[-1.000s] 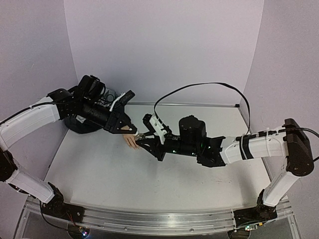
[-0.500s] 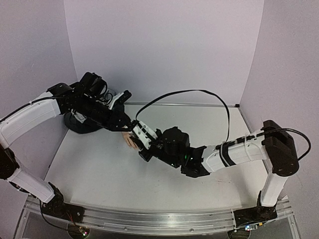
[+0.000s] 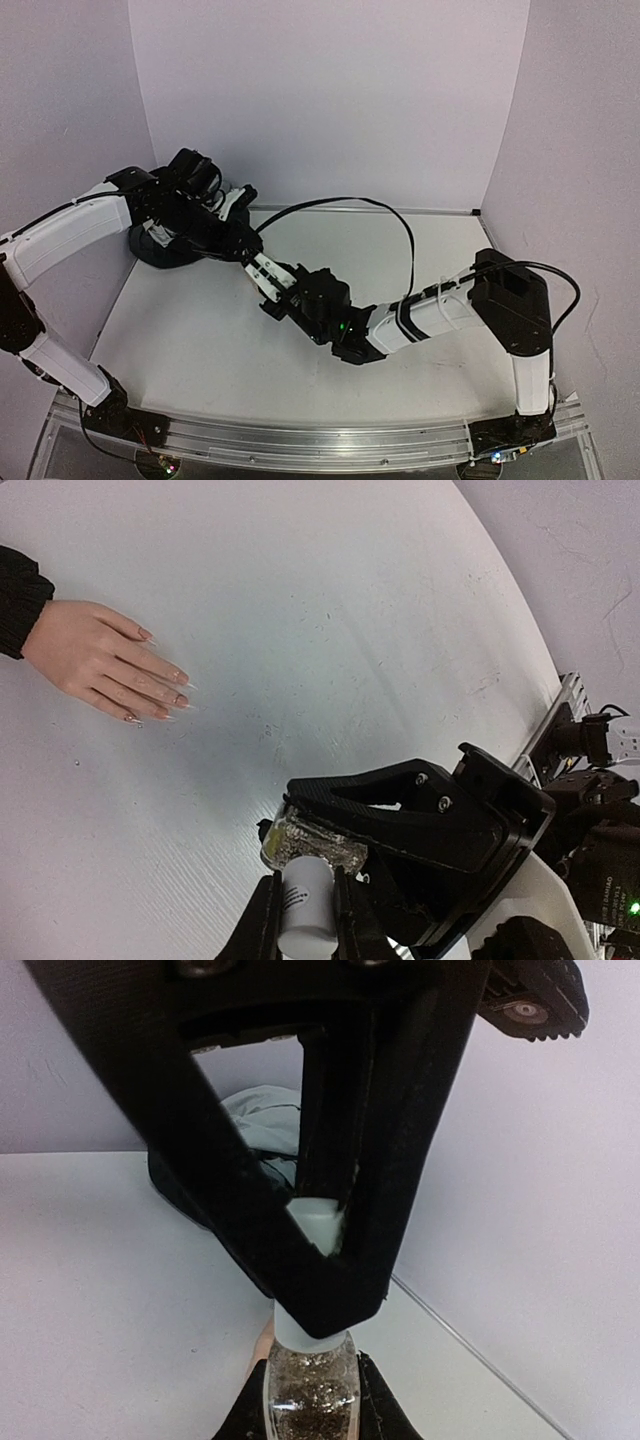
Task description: Paint the nails
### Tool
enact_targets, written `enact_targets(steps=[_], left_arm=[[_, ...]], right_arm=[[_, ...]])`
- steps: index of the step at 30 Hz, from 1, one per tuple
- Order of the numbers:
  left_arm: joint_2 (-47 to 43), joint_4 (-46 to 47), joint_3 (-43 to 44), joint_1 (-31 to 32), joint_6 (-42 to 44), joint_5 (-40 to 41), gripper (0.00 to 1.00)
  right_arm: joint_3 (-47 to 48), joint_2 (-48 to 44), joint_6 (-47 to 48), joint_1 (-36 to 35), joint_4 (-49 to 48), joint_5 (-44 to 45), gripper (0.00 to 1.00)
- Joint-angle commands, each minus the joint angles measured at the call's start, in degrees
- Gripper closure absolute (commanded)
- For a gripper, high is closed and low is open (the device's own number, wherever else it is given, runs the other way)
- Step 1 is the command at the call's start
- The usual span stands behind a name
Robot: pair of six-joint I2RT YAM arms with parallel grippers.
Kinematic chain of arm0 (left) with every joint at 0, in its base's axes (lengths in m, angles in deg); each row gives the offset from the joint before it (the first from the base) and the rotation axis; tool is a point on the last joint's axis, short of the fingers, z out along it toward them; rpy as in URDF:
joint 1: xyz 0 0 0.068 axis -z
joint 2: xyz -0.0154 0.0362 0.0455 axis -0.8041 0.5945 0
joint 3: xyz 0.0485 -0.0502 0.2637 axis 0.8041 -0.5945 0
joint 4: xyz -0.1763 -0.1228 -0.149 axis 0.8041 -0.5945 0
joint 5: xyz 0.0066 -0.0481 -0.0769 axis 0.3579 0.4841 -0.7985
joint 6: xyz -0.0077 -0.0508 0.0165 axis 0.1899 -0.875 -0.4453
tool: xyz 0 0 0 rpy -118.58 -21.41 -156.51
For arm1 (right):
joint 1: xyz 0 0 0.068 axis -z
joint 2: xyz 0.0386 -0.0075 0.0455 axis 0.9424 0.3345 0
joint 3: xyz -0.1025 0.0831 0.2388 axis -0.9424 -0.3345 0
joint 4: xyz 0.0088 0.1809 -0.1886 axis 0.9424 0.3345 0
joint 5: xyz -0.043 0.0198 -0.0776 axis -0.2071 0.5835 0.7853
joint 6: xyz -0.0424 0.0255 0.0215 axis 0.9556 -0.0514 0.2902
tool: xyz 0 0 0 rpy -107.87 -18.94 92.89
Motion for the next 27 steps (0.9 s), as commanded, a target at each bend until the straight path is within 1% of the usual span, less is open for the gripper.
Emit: enact_targets(steps=[1,4,7,9,12,14,16,18,21,23,27], left_arm=[[1.3,-3.1,0.0,1.7,1.5,-5.2,1.0],[0.7,-1.9,-0.7,1.7,5.8,-8.8,1.0],[0.2,-0.4,-1.8,1.7,12.8,-14.9,1.0],[0.5,-0.4,-2.0,1.8,17.8,-19.8,1.0],[0.9,-1.0,-2.1,2.3,23.5,-25.2,1.0],[1.0,-1.5,-1.9,3.2,26.5,-27.6,1.0],[1.1,-2.4,-1.3,4.4,28.9,-27.8,1.0],[1.3,-3.5,-0.8,5.1,30.9,-28.9,1.0],[1.5,-5.6,-0.3,5.2,33.8,-30.8,1.0],[1.5,-7.1,0.3,5.2,35.1,-31.2,1.0],[1.0,-7.8,1.3,5.2,35.5,-30.6,1.0]], right_arm=[[4.9,-7.1,-7.8,2.2,-9.2,-13.6,1.0],[3.4,-11.6,-16.6,6.4,-2.9,-29.6,1.0],[3.7,-15.0,-23.3,11.0,3.0,-48.5,1.0],[3.9,-15.9,-28.2,13.7,3.9,-61.1,1.0],[6.2,-15.5,-36.7,16.6,3.9,-79.9,1.0],[7.9,-14.8,-41.6,17.1,3.6,-89.5,1.0],[8.7,-14.6,-46.3,17.2,1.5,-95.2,1.0],[8.8,-14.4,-53.4,17.2,-4.2,-99.6,1.0],[9.6,-14.0,-61.3,17.2,-10.4,-103.9,1.0],[9.6,-14.1,-63.4,17.2,-11.4,-104.7,1.0],[9.4,-13.5,-64.8,17.2,-11.4,-103.2,1.0]])
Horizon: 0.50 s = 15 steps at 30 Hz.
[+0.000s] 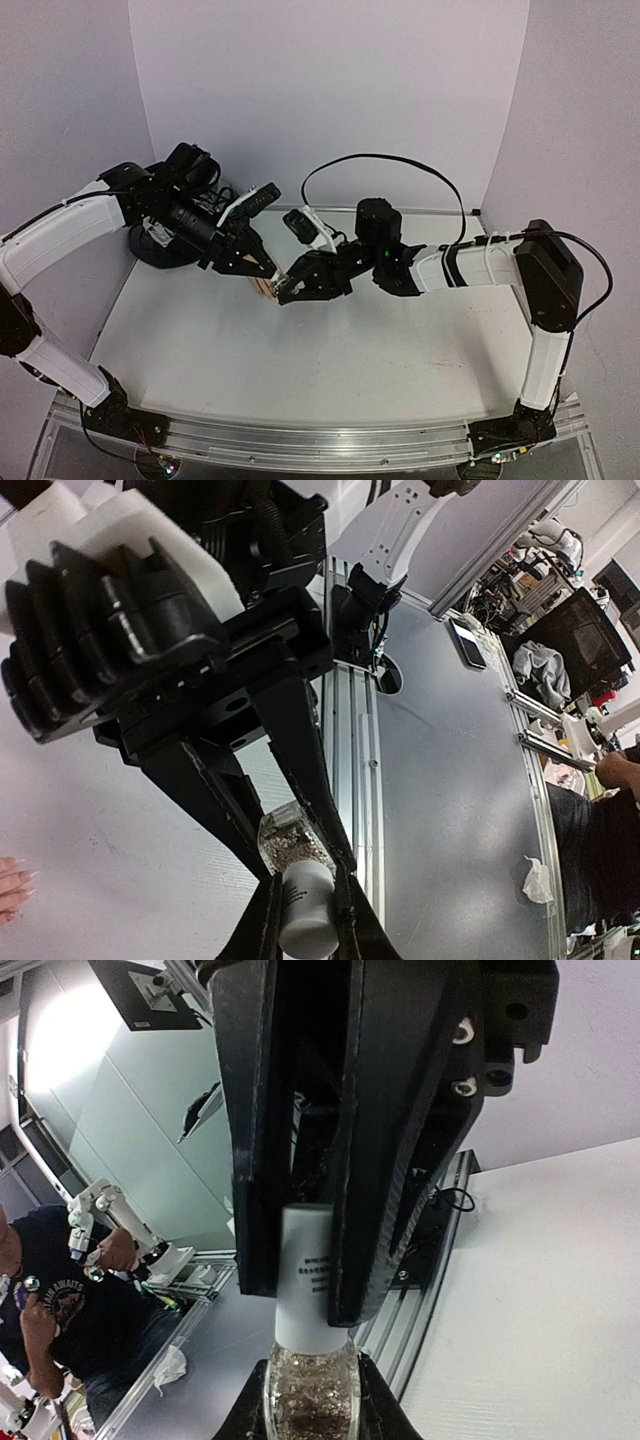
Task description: Paint the nails
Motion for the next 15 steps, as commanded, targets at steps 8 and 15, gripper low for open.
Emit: enact_targets(steps=[8,15], left_arm=[[-2.0,-2.4,1.0,1.7,-4.0,12.3,0.66],[-14.7,7.8,-6.2,-2.7,-14.5,25.1,0.32]], right_arm=[[2.6,-6.1,-0.7,-0.2,-19.4,8.3,1.0],[-4.3,-12.3,17.4,1.5,-2.4,27.6,1.0]])
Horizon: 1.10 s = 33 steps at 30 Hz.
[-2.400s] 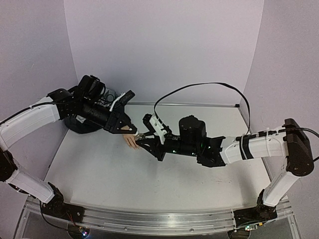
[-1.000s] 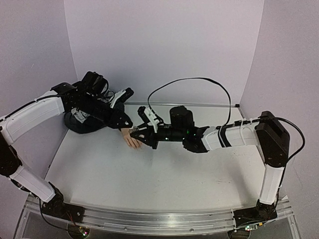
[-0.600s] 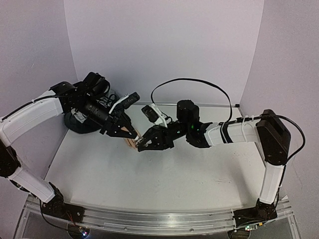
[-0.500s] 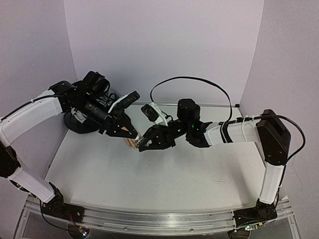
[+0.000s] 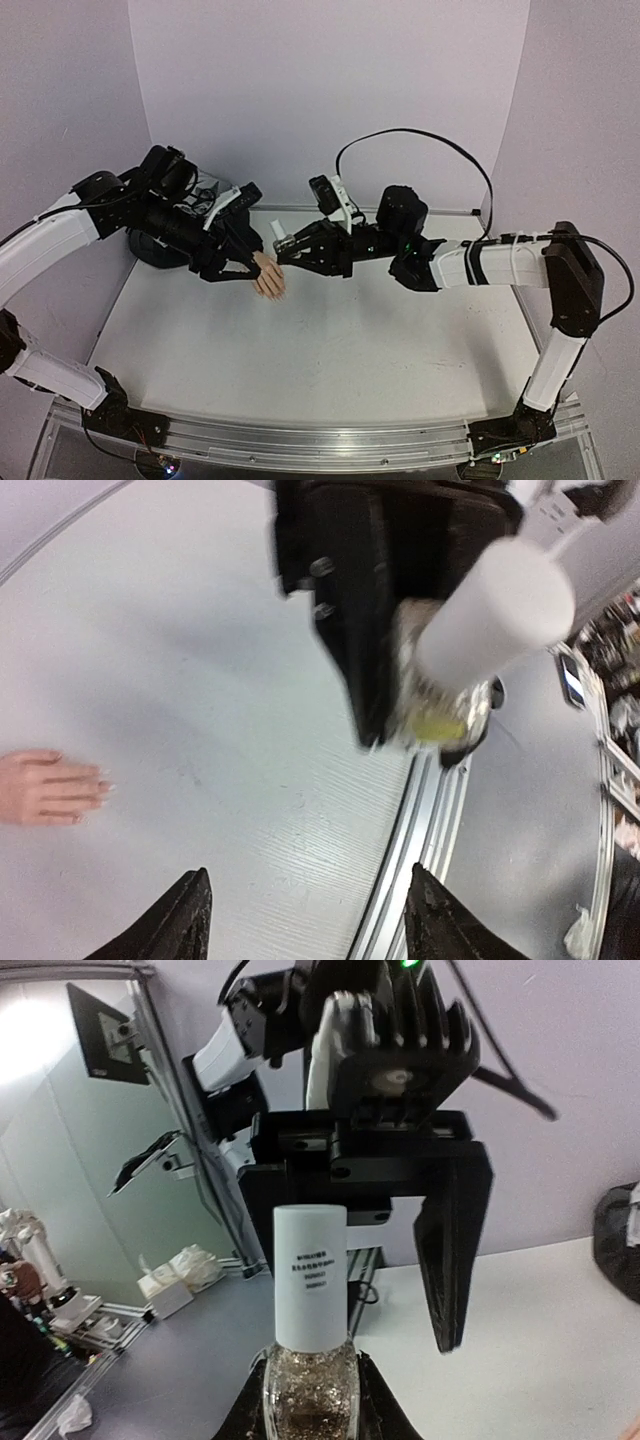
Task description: Paint the nails
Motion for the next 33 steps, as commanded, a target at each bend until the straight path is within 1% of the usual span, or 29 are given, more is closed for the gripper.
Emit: enact_targets(steps=[1,2,4,5,6,9,10,13,15,17,22,25,33], left_arm=[[-9.3,7.8,-3.7,-3.9,-8.5,9.9,0.3],[-10.7,9.0,-4.9,-4.8,-9.9,10.2,0.27],[-13.0,10.9,-6.6,-5.7,-13.6,11.4,0.11],[-13.6,11.5,-6.7,-5.7,-15.7,12.5,0.07],[-14.0,12.8,-6.7,-5.7,-18.4,13.1,0.04],[-14.5,20.4,-8.0,-5.7,-31.0,15.6,0.03],[-14.5,23.0,-9.1,-5.7,-34.6,16.3,0.03],[-14.6,28.7,-11.4,-5.7,-43.0,19.6,0.05],[-14.5,33.5,-13.5,-5.6,-46.8,19.2,0.08],[-13.5,36.2,-14.5,-5.5,-48.1,18.2,0.11],[-12.1,38.7,-14.4,-4.2,-46.7,17.7,0.13],[-11.8,39.6,-14.7,-2.7,-45.5,19.6,0.15],[-7.8,40.3,-13.3,-1.6,-45.6,20.4,0.33]], right_arm=[[-2.2,-7.8,14.7,0.4,6.5,18.6,1.0],[-2.8,-8.5,16.0,0.4,8.1,23.7,1.0],[-3.2,-9.6,18.4,0.2,10.9,32.3,1.0],[-3.0,-9.8,19.6,-0.4,12.4,37.5,1.0],[-2.6,-9.8,21.5,-2.0,14.7,44.9,1.0],[-0.6,-8.4,28.5,-9.2,15.6,71.7,1.0],[0.4,-7.4,29.6,-10.8,15.4,78.4,1.0],[3.7,-4.3,31.7,-13.9,14.8,89.4,1.0],[5.3,-2.5,33.2,-15.4,14.5,92.0,1.0],[7.1,-0.8,34.7,-16.8,14.4,93.2,1.0],[9.6,1.8,36.4,-18.7,14.5,93.1,1.0],[10.5,2.6,36.3,-19.0,14.7,92.4,1.0],[11.3,3.2,36.3,-19.7,15.0,90.9,1.0]])
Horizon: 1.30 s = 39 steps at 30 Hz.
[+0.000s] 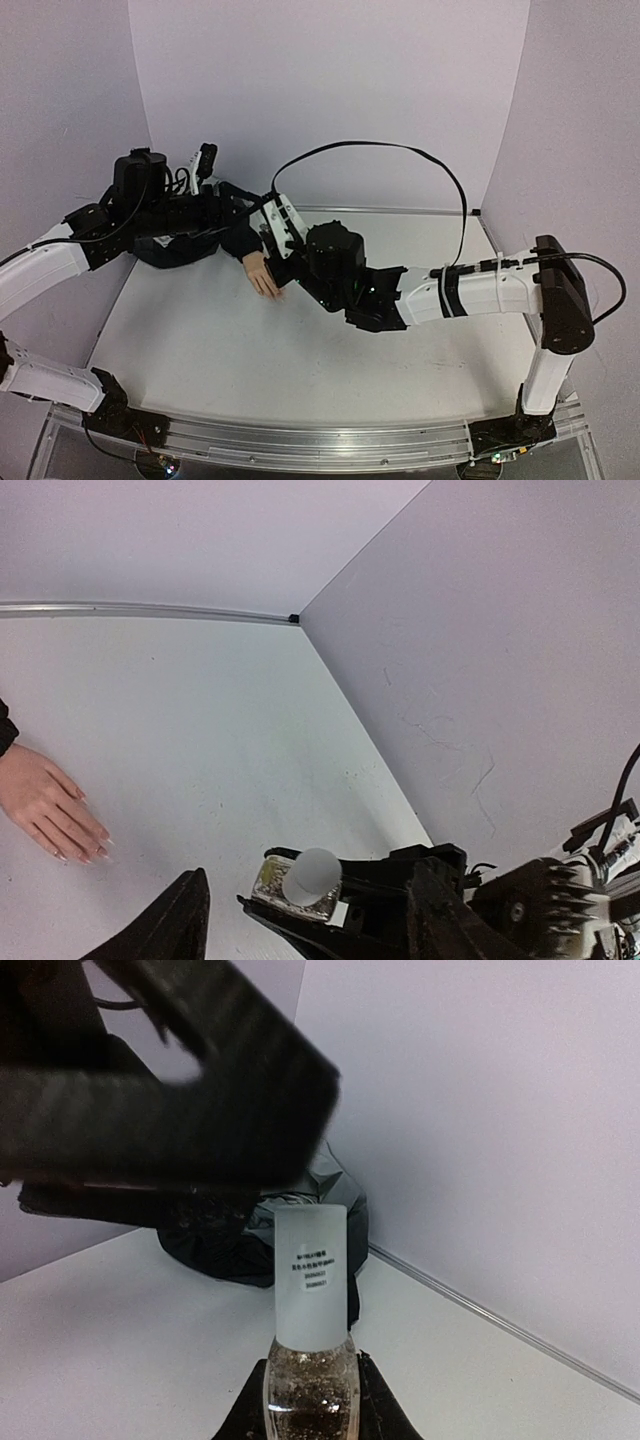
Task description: Paint the nails
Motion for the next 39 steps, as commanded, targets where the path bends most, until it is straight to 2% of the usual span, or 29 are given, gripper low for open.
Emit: enact_targets(steps=[1,20,29,31,34,37,39], left_arm=[[2.3,3.5,2.2,0.7,0.5,1.2,0.37],[5.3,4.8,2.0,2.9,3.5,-0.7,0.81],[6.0,4.8,0.3,3.1,5.0,-5.9,0.93],[6.0,4.9,-0.1,3.2,5.7,-7.9,0.96],[5.8,5.4,-0.6,3.2,7.9,-12.0,1.0],[5.9,5.9,-0.4,3.2,11.8,-18.6,1.0],[6.6,6.8,0.1,3.2,15.1,-26.6,1.0]], right_arm=[[3.3,0.1,0.7,-0.8,-3.2,1.1,1.0],[4.9,0.4,0.1,-0.9,-1.1,0.1,1.0],[3.1,-2.6,-1.6,-0.9,-0.7,-7.7,1.0],[1.9,-4.0,-2.2,-0.5,-1.0,-12.1,1.0],[-0.3,-7.3,-4.9,2.3,-1.2,-26.7,1.0],[-3.3,-11.0,-10.7,8.1,-2.5,-52.4,1.0],[-5.2,-12.1,-17.6,13.0,-8.7,-74.4,1.0]])
